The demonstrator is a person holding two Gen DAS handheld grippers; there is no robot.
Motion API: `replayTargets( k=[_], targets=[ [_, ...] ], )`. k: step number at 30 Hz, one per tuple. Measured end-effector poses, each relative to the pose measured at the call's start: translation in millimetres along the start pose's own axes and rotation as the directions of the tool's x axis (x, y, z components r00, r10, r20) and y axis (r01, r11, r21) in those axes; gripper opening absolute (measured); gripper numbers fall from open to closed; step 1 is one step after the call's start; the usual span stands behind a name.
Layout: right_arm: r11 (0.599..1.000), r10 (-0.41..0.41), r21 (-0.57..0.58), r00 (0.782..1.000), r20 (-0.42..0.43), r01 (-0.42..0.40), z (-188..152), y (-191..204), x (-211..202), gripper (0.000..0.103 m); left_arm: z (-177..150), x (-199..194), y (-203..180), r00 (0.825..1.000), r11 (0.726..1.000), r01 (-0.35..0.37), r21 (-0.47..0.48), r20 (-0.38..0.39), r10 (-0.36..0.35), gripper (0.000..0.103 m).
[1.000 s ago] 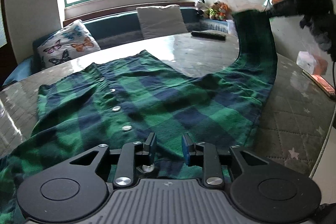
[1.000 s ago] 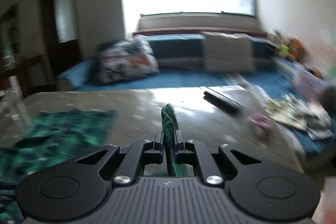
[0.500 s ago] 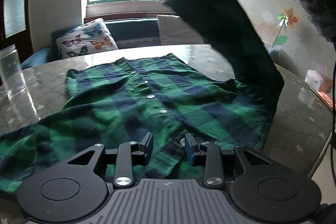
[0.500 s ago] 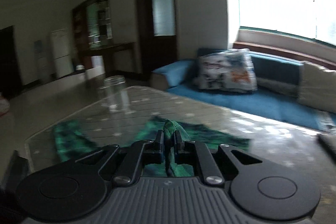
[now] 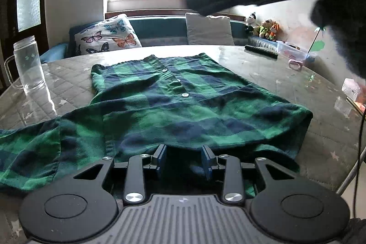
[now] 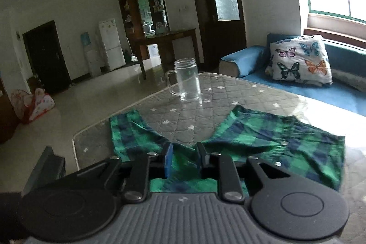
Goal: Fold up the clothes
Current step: 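Lift the gripped side and fold it over toward the button placket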
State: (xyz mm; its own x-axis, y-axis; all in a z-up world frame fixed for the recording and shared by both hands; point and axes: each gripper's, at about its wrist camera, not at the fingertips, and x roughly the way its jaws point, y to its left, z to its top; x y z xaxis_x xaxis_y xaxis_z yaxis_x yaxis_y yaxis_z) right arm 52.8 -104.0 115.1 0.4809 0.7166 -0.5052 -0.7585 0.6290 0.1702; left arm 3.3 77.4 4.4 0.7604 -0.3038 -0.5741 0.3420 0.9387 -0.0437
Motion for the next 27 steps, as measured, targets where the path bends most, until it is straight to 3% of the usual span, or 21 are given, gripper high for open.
replayTargets(
  k=[5,10,17,21,27],
  targets=[
    [0.992,-0.122,-0.004,0.989,-0.077,0.123,-28,-32,-27,0.025,-2,-9,5,1.0,1.0,-0.017,-0.014,0.007,0.017,0.036],
    [0.969,-0.229,0.045,0.951,-0.208,0.243,-81,-71,-45,0.025,4,-17,12,0.998,0.999,-0.05,-0.014,0.025,0.05,0.036],
    [0.94,-0.248,0.154,0.918,-0.309,0.305,-141,-104,-44,0.025,18,-18,19,0.994,0.996,-0.091,-0.025,0.052,0.092,0.036],
    [0.942,-0.252,0.134,0.911,-0.326,0.309,-141,-106,-49,0.024,25,-9,18,0.995,0.996,-0.086,-0.027,0.055,0.088,0.034],
    [0.946,-0.281,0.095,0.93,-0.236,0.31,-108,-109,-41,0.024,31,13,16,0.997,0.997,-0.066,-0.029,0.032,0.067,0.033]
  ],
)
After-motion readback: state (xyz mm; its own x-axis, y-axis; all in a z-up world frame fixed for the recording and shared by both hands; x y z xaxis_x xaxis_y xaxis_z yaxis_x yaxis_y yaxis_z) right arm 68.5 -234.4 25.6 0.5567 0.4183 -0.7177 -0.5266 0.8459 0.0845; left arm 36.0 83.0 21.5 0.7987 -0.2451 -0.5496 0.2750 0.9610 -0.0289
